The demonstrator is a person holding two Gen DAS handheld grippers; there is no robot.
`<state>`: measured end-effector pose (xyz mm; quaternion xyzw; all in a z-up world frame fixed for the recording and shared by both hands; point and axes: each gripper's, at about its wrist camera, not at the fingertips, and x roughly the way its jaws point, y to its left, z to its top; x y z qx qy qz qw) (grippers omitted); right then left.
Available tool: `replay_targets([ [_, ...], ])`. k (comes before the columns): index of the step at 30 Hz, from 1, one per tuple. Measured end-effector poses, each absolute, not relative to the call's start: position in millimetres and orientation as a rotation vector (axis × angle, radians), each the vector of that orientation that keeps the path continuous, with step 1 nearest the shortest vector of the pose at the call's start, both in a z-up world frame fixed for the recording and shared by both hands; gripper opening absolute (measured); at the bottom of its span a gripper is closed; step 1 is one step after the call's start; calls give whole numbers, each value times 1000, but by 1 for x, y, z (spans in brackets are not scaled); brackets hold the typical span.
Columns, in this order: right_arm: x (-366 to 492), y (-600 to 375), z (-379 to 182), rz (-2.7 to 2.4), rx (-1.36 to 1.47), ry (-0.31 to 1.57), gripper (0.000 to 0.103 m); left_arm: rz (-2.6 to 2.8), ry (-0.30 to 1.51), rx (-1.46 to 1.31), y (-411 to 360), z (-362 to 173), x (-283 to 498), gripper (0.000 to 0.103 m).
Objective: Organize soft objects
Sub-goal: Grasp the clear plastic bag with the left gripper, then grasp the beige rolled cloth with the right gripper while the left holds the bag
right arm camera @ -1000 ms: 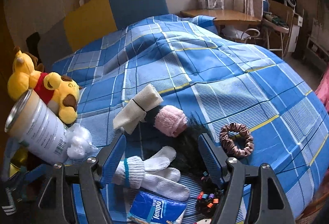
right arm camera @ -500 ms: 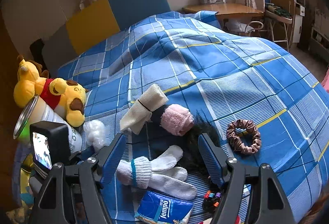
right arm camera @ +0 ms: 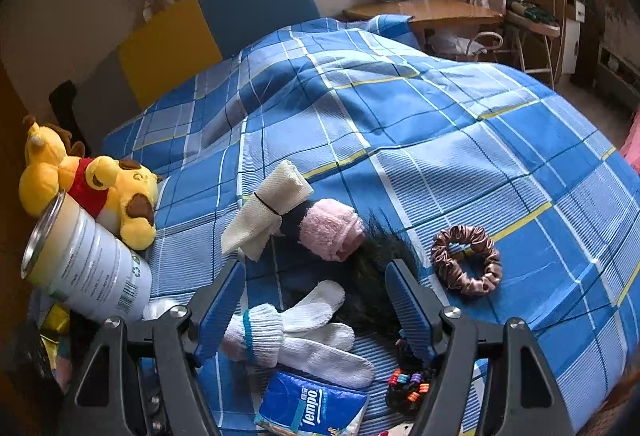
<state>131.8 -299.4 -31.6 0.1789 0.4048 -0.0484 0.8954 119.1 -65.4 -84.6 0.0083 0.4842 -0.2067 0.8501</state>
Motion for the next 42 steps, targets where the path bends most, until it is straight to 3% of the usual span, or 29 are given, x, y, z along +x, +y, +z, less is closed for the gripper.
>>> replay_targets([
  [2, 131, -302, -32, -100, 391, 840, 74, -414, 1010, 16, -62, -84, 116, 68],
  [4, 131, -306, -34, -104, 411, 843, 74, -389, 973, 30, -61, -78, 114, 75],
  [9, 132, -313, -38, -102, 468, 853, 74, -390, 957, 139, -80, -81, 129, 76],
  [10, 132, -314, -39, -101, 476, 853, 74, -395, 955, 160, -86, -84, 133, 76],
  [11, 131, -316, -39, -100, 487, 851, 74, -397, 950, 185, -91, -88, 135, 68],
  [13, 132, -318, -40, -97, 503, 847, 74, -411, 979, 212, -97, -99, 137, 34],
  [22, 134, -307, -38, 1, 520, 830, 74, -372, 958, 92, -52, -107, 95, 31],
  [33, 194, -287, -63, 35, 735, 952, 75, -373, 850, 154, -52, -116, 79, 31],
  [42, 256, -272, -72, -154, 600, 1017, 76, -410, 831, 90, -44, -117, 78, 30],
])
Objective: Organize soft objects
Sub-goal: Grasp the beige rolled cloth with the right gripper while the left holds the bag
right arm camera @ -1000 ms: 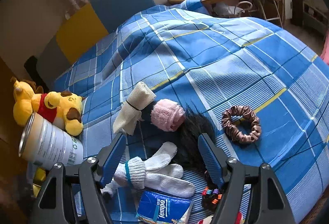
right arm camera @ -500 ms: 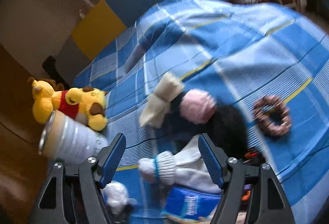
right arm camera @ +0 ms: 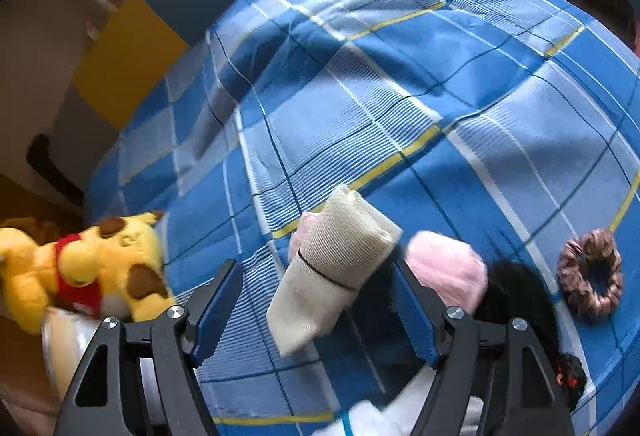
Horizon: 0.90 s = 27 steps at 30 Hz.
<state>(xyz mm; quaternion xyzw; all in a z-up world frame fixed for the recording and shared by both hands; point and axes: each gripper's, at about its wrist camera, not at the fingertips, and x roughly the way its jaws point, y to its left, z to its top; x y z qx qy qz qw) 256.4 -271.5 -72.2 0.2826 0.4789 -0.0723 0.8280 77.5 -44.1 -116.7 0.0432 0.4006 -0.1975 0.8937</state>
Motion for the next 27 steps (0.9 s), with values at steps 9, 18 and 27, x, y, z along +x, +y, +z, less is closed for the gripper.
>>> replay_targets([
  [9, 272, -221, -68, -68, 264, 1057, 20, -420, 825, 72, -41, -117, 76, 31],
  [18, 230, -207, -69, 182, 176, 1129, 22, -410, 821, 92, -43, -117, 75, 31],
  [27, 221, -205, -102, 142, 227, 1203, 53, -410, 822, 89, -44, -116, 74, 31],
])
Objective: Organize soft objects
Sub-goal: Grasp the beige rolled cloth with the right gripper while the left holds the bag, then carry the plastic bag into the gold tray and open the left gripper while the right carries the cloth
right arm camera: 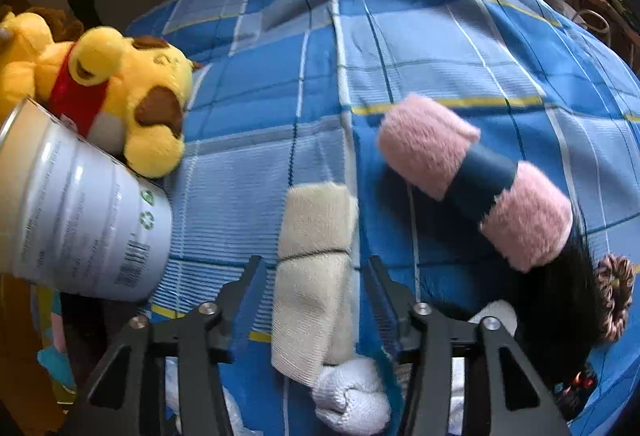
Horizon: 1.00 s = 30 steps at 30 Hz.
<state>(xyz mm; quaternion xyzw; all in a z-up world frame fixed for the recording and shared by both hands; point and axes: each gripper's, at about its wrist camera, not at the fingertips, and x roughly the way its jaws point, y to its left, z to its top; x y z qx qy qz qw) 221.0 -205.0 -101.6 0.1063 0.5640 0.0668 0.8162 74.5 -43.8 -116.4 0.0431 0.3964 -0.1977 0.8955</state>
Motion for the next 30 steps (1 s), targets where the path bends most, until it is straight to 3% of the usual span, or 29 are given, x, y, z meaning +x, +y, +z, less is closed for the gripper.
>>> replay_targets([
  [2, 215, -199, -106, 126, 147, 1208, 50, -408, 820, 94, -45, -116, 74, 31],
  [3, 209, -195, -109, 124, 103, 1196, 40, -407, 820, 96, -45, -117, 74, 31],
  [5, 205, -194, -109, 138, 107, 1176, 32, -407, 822, 96, -45, -117, 73, 31],
  [15, 203, -196, -114, 173, 112, 1174, 33, -407, 920, 65, -37, -101, 77, 26],
  [30, 190, -186, -110, 133, 31, 1109, 33, -247, 782, -127, 73, -19, 44, 26],
])
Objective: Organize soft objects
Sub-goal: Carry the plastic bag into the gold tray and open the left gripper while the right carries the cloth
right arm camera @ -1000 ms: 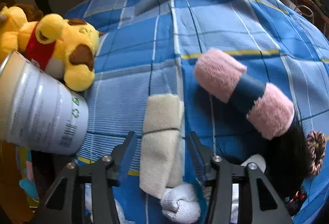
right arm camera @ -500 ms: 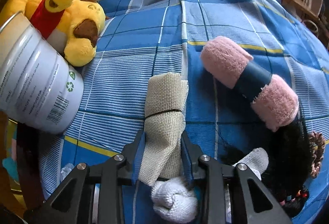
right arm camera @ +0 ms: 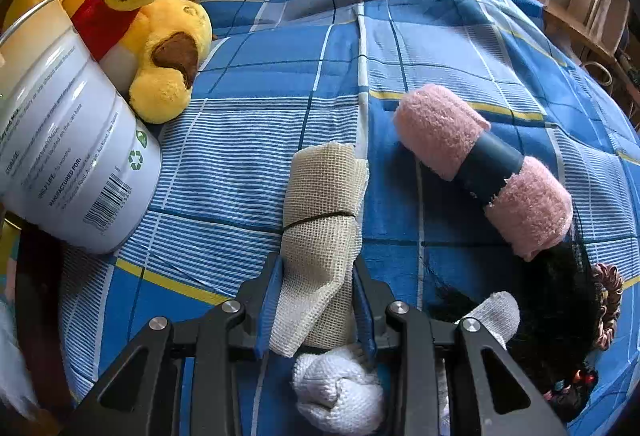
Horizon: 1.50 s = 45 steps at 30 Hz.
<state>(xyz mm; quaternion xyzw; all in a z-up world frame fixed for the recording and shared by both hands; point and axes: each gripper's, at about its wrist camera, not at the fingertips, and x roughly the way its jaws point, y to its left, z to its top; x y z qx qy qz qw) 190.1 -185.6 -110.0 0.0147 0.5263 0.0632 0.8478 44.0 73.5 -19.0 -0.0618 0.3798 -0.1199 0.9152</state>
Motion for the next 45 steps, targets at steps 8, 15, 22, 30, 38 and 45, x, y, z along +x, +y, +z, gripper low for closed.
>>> replay_targets([
  [8, 190, -184, -108, 95, 58, 1106, 33, 43, 730, -240, 199, 3, 44, 27],
  [15, 201, -202, -82, 39, 188, 1084, 28, 241, 802, -232, 285, -30, 44, 28],
  [22, 252, -190, -1, -42, 140, 986, 28, 240, 879, -258, 304, -65, 32, 60],
  [30, 317, -104, 132, -16, 4, 786, 28, 249, 834, -264, 303, -49, 11, 89],
  [38, 286, 59, 180, 384, -207, 636, 28, 374, 781, -274, 314, -31, -5, 103],
  [45, 196, 168, 65, 737, -381, 860, 28, 426, 718, -219, 310, -19, -20, 103],
])
